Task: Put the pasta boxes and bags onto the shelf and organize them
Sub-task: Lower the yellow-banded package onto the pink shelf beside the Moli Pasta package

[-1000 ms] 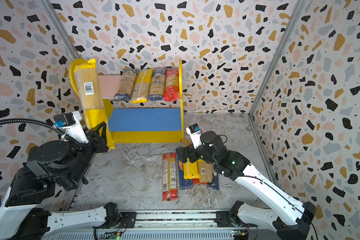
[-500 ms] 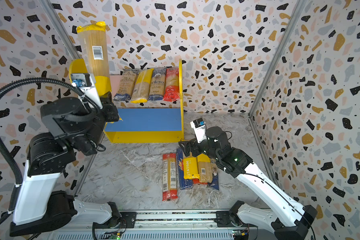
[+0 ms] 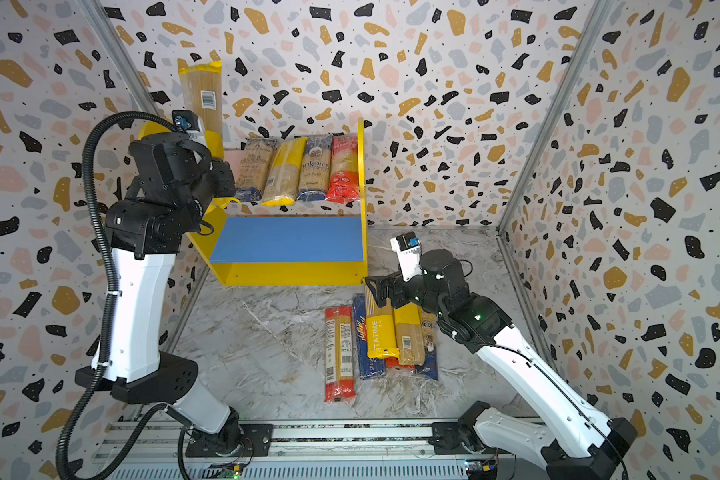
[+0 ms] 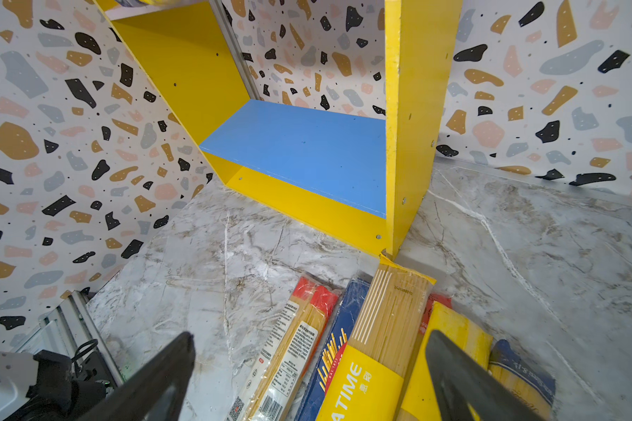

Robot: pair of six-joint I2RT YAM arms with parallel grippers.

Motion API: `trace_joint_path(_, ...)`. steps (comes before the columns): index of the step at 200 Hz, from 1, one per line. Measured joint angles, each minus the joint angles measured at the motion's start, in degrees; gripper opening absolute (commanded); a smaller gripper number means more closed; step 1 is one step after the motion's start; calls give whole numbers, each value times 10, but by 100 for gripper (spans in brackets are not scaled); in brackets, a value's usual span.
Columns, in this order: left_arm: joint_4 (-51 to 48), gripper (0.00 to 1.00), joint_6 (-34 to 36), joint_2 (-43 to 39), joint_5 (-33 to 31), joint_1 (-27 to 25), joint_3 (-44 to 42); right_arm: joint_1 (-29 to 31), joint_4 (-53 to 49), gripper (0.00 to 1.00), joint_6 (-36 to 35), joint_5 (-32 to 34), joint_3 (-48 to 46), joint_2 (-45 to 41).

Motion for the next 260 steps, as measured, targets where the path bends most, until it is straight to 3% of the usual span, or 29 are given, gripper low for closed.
trace_joint_path(83, 10, 0, -1, 20, 169, 158, 0, -1, -17, 99, 14, 4, 19, 16)
trace_joint_path(139, 15, 0, -1, 76, 234, 167, -6, -1, -19, 99, 26, 7, 23, 50)
trace_joint_path(200, 24, 0, -6, 85, 260, 166, -21, -1, -20, 99, 27, 10, 35, 62)
trace_joint_path(221, 32, 19, -8, 82, 262, 166, -30, -1, -20, 99, 27, 10, 35, 65)
trace_joint_path(246, 44, 32, -13, 76, 263, 167, -43, -1, -20, 99, 26, 11, 35, 68)
trace_joint_path(260, 54, 44, -14, 75, 265, 167, -50, -1, -20, 99, 26, 11, 35, 68)
